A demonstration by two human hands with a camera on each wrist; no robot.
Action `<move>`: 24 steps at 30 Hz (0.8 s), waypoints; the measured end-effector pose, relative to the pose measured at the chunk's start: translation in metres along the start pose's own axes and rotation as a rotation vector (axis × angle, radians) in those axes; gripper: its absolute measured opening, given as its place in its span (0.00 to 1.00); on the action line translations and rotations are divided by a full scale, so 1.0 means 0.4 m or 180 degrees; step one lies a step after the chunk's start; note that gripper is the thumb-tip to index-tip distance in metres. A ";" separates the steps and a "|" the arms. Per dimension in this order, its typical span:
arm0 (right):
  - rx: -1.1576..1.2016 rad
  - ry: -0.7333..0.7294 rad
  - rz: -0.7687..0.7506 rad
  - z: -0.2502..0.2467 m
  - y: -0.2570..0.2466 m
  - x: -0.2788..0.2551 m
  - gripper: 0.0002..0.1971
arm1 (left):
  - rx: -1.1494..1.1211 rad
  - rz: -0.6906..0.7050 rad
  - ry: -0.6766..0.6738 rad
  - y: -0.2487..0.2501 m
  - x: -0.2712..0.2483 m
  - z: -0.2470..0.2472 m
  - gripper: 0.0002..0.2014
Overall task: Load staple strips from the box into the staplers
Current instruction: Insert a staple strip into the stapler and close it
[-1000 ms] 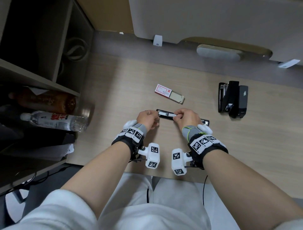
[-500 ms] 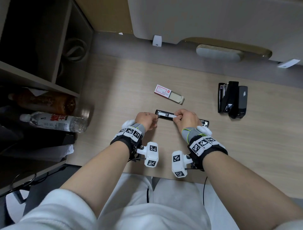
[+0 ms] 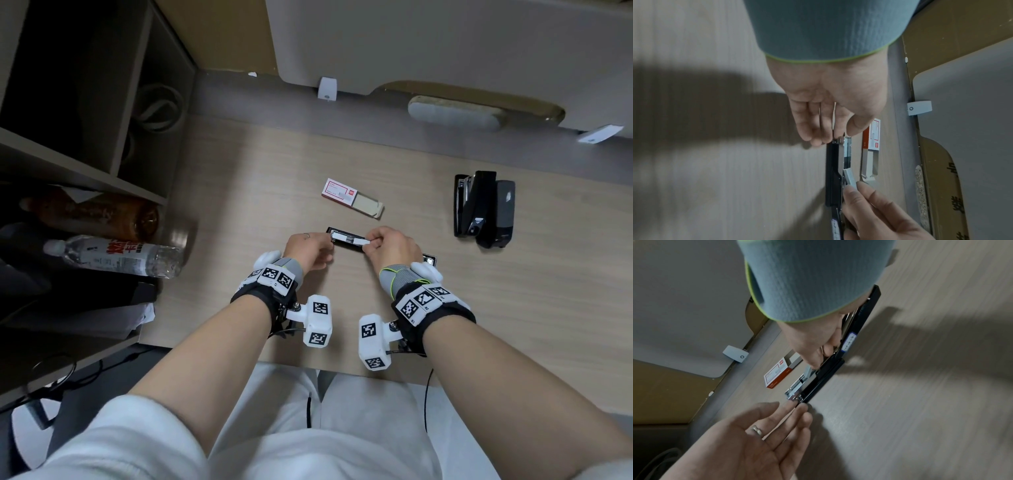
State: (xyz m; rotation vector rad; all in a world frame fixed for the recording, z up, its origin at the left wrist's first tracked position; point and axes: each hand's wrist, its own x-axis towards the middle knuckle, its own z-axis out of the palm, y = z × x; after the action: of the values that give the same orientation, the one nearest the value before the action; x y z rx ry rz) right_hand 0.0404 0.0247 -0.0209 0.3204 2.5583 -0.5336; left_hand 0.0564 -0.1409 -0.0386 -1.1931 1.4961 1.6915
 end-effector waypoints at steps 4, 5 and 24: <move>-0.0018 0.0061 -0.0007 0.001 0.002 0.002 0.08 | 0.0110 -0.0005 -0.0009 -0.015 0.009 -0.008 0.12; -0.0039 0.0065 -0.0003 0.000 0.004 0.000 0.08 | 0.0134 0.0007 0.0001 -0.017 0.009 -0.009 0.13; 0.0420 0.0147 0.0010 0.035 -0.006 -0.011 0.17 | 0.0081 0.0134 0.0174 0.000 -0.015 -0.008 0.10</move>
State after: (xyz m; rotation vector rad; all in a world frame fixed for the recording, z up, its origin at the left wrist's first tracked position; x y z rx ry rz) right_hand 0.0493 0.0161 -0.0290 0.3872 2.5719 -0.7031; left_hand 0.0600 -0.1430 -0.0332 -1.2113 1.5813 1.6747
